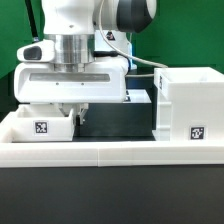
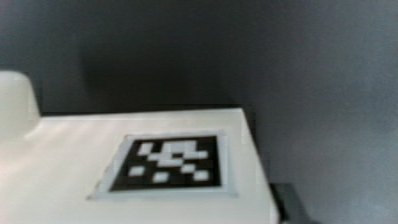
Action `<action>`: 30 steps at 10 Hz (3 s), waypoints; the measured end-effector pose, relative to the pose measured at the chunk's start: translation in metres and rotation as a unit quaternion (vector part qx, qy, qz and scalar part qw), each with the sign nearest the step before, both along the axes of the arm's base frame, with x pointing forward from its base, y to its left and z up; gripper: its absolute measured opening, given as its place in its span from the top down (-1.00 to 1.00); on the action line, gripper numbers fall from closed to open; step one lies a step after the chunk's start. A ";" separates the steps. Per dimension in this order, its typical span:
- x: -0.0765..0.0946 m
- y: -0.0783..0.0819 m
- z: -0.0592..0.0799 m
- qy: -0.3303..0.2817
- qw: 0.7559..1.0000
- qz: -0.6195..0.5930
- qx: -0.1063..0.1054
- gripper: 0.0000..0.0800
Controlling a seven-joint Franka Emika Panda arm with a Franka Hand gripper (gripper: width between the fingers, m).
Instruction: Assemble drawer
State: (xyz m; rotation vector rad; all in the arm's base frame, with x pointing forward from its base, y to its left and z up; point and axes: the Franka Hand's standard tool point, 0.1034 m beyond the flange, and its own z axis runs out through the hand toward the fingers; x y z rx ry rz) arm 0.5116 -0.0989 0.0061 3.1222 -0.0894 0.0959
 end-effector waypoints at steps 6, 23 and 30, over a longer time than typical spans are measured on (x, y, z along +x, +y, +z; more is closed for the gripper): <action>0.000 0.000 0.000 0.000 1.000 0.000 0.000 0.90; -0.002 0.020 0.023 0.012 0.924 0.382 -0.013 0.89; 0.004 0.035 0.023 0.042 0.818 0.573 -0.026 0.89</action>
Offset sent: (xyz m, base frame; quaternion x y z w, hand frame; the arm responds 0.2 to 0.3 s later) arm 0.0000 0.0000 0.0000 0.0000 0.0000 0.0000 1.0000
